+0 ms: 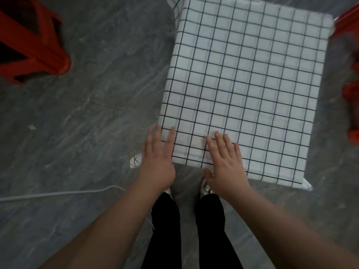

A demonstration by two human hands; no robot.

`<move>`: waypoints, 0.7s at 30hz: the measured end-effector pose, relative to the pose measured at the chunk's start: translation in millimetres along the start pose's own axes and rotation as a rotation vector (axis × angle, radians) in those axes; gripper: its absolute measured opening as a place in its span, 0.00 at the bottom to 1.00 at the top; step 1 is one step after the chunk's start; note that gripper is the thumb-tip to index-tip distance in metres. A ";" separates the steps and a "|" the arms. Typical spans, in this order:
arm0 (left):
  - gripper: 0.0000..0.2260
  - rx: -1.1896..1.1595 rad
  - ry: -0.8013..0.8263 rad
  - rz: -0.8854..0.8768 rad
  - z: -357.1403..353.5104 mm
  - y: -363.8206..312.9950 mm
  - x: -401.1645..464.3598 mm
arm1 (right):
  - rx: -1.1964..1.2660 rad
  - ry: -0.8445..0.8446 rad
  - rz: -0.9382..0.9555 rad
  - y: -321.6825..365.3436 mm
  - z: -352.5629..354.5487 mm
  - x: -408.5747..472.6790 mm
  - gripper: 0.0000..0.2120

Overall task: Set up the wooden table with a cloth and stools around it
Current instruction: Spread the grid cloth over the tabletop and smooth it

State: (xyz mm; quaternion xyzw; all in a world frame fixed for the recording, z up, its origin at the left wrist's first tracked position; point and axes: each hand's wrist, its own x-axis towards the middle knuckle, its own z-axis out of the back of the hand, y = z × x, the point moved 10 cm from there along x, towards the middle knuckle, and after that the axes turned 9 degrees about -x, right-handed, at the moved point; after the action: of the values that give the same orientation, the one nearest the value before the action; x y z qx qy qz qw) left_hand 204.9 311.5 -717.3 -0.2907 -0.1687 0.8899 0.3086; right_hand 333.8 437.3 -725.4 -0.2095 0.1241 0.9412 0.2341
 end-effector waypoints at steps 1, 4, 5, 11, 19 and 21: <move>0.48 0.052 0.015 -0.102 -5.8 -22.7 -2.0 | -0.010 0.013 -0.032 -11.4 -2.3 -5.8 0.50; 0.45 0.183 0.146 -0.304 -46.0 -74.7 -6.2 | -0.025 0.003 -0.135 -47.7 -6.9 -23.2 0.51; 0.45 0.229 0.185 -0.335 -58.8 -86.8 -6.0 | -0.028 -0.010 -0.161 -59.1 -8.6 -28.7 0.50; 0.44 0.390 0.259 -0.242 -100.1 -103.7 13.0 | -0.028 -0.004 -0.247 -111.0 -30.4 -42.2 0.52; 0.47 0.468 0.214 -0.212 -103.3 -95.6 16.0 | -0.028 -0.018 -0.248 -118.2 -37.0 -43.8 0.53; 0.47 0.457 0.226 -0.189 -107.6 -93.2 16.7 | 0.005 0.002 -0.236 -118.7 -38.8 -44.3 0.53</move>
State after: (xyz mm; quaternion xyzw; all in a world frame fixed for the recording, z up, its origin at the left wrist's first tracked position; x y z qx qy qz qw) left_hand 303.1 405.5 -762.9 -0.2942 0.0455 0.8339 0.4648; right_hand 440.8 509.3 -755.6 -0.2231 0.1014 0.9066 0.3436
